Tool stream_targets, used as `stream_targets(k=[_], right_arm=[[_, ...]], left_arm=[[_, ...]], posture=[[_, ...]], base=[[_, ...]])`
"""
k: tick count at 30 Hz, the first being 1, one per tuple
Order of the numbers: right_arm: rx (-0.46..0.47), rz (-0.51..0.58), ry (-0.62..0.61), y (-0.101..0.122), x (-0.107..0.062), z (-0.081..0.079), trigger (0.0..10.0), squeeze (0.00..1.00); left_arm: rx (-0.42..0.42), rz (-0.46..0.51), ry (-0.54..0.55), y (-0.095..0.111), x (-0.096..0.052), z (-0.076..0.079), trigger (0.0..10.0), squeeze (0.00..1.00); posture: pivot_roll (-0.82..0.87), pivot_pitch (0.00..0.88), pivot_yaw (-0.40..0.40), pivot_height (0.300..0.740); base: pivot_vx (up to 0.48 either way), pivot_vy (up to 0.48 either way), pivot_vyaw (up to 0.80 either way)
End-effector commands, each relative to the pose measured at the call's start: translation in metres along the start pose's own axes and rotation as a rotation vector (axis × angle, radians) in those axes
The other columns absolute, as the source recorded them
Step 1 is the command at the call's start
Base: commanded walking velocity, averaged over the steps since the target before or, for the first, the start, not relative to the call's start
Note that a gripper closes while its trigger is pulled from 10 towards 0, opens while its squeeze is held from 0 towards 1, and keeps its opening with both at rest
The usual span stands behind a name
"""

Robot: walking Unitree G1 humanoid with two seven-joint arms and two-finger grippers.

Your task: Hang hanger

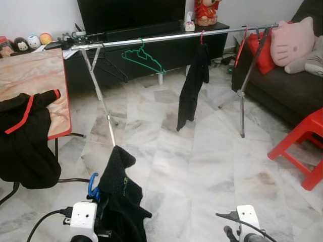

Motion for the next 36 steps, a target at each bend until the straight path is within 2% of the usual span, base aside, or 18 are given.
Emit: stream_targets(k=[1,10,21,36], right_arm=[[0.005,-0.007,0.0,-0.002,0.0,0.0,10.0,0.0],[0.03,-0.004,-0.008,-0.001,0.0,-0.001,10.0,0.0],[0.017,0.001,-0.001,0.004,0.001,-0.001,10.0,0.0],[0.02,0.008,0.017,0.007,0.001,-0.006,10.0,0.0]], left_arm=[[0.024,0.026,-0.002,0.008,0.001,-0.003,10.0,0.0],[0.03,0.024,-0.01,0.008,0.004,-0.004,10.0,0.0],[0.037,0.021,-0.005,0.01,0.007,-0.008,10.0,0.0],[0.027,0.028,-0.007,0.015,0.013,-0.004,10.0,0.0]], posture=[[-0.02,0.0,0.016,0.732],[-0.03,0.0,0.024,0.732],[-0.04,0.0,0.027,0.732],[-0.04,0.0,0.025,0.732]], base=[[0.322,0.0,0.0],[0.305,0.0,0.0],[0.319,0.0,0.0],[0.326,0.0,0.0]])
Point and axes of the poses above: a point about 5 cm out from each wrist's last joint towards the gripper, its own x axis pointing out of the wrist towards the gripper, its own y axis along the axis of the wrist's last joint, z = x × y, the point moved 4 cm from there along x, pointing out of the wrist towards the gripper, and after that the axes turned 2 degrees about x, right-handed, at the moved point
